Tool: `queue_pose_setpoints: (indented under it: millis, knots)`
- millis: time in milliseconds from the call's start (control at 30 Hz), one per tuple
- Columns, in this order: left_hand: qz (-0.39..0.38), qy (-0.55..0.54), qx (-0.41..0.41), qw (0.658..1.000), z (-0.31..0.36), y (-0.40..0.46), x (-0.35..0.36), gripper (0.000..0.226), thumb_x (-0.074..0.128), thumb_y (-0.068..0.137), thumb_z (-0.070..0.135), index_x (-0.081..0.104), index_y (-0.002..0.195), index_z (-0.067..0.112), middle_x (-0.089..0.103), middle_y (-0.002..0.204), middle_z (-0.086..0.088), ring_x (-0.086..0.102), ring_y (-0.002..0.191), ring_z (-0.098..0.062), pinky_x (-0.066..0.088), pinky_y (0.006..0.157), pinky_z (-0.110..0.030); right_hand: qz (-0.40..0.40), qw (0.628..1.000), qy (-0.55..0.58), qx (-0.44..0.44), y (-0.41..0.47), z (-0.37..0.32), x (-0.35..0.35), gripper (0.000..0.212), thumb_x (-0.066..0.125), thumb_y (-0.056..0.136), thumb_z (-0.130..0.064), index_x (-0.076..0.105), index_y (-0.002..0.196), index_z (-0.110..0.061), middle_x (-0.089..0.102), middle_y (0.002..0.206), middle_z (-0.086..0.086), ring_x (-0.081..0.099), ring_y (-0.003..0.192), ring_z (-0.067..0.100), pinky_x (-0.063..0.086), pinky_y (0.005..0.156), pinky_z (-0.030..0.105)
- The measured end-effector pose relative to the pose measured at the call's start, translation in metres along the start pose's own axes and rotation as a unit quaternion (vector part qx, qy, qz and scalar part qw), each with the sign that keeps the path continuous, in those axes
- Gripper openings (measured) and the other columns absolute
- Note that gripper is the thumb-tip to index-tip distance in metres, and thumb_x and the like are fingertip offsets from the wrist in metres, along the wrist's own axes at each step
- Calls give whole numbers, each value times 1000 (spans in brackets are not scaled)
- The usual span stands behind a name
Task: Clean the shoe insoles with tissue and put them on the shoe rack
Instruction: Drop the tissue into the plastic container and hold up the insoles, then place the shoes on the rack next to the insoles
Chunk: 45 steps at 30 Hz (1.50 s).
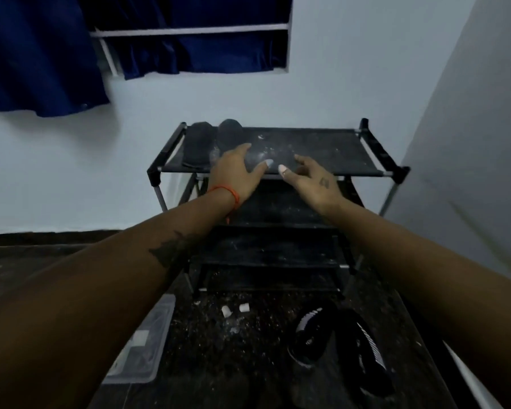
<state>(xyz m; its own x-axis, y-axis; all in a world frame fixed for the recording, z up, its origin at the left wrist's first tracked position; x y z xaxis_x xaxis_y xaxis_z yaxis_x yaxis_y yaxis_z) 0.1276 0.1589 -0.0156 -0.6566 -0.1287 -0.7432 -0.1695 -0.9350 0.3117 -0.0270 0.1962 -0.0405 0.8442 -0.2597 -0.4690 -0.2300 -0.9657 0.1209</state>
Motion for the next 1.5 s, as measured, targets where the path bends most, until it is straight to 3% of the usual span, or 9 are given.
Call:
queue_pose_setpoints:
  millis: [300,467,600,833,1000,1133,1233,1400,1500]
  knots:
    - [-65,-2,-29,997,43,-77,45,60,52,91,48,44,139,14,49,139,-12,46,128,-27,38,104,-33,0,998,16,55,-82,48,-51,60,48,91,-48,32,142,-20,44,142,8,43,128,26,36,101,33]
    - [-124,-1,-51,991,44,-112,92,61,50,92,48,42,141,12,47,141,-12,44,129,-28,37,105,-35,5,993,32,111,-119,113,-71,54,54,90,-38,39,138,-19,49,136,9,48,122,25,39,104,38]
    - [-184,2,-70,980,32,-135,144,60,48,93,47,40,142,12,47,142,-10,44,129,-27,37,105,-36,11,984,26,176,-146,181,-83,49,55,89,-38,45,134,-19,54,130,5,50,121,23,39,102,34]
    - [-280,15,-122,952,-18,-170,239,60,48,93,47,38,142,14,46,142,-12,44,129,-30,37,107,-39,28,957,18,290,-174,293,-66,49,56,88,-41,47,131,-20,57,127,6,51,119,25,38,100,32]
    - [-336,28,-175,925,-68,-183,301,58,47,94,45,37,143,13,44,143,-13,43,129,-31,35,105,-34,25,937,4,350,-179,367,-38,48,58,87,-40,50,129,-17,57,126,9,51,120,27,40,102,37]
    - [-364,31,-205,908,-107,-192,345,53,48,95,41,44,137,9,49,139,-16,46,127,-30,36,100,-28,27,918,-41,394,-181,422,-23,45,60,86,-36,53,125,-13,59,126,13,52,120,27,39,101,34]
    - [-388,46,-235,890,-143,-197,380,67,47,92,51,34,144,11,41,146,-16,41,132,-32,34,106,-32,14,902,-97,421,-186,464,-12,47,63,85,-36,54,124,-10,60,124,17,54,118,30,40,98,34]
    - [-420,37,-288,860,-190,-208,426,78,56,88,49,22,149,15,37,148,-16,40,133,-34,36,108,-37,-34,859,-250,446,-199,517,-1,60,66,81,-28,41,130,-3,47,129,29,48,117,42,42,98,42]
    - [-434,37,-316,843,-212,-221,445,81,63,85,41,21,149,15,40,146,-15,43,130,-34,38,106,-36,-69,838,-250,480,-209,534,10,68,63,84,-22,27,138,-1,41,134,31,45,121,43,38,99,42]
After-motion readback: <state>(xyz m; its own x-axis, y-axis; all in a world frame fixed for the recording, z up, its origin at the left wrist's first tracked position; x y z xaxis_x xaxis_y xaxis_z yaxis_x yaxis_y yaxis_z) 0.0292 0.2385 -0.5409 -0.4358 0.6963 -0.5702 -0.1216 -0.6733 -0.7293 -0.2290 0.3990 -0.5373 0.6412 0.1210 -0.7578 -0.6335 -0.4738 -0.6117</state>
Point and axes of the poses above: each hand's wrist, its own y-axis towards the middle knuckle, its own x-axis out of the palm, z = x × y, the point moved 5 cm from there along y, towards the middle knuckle
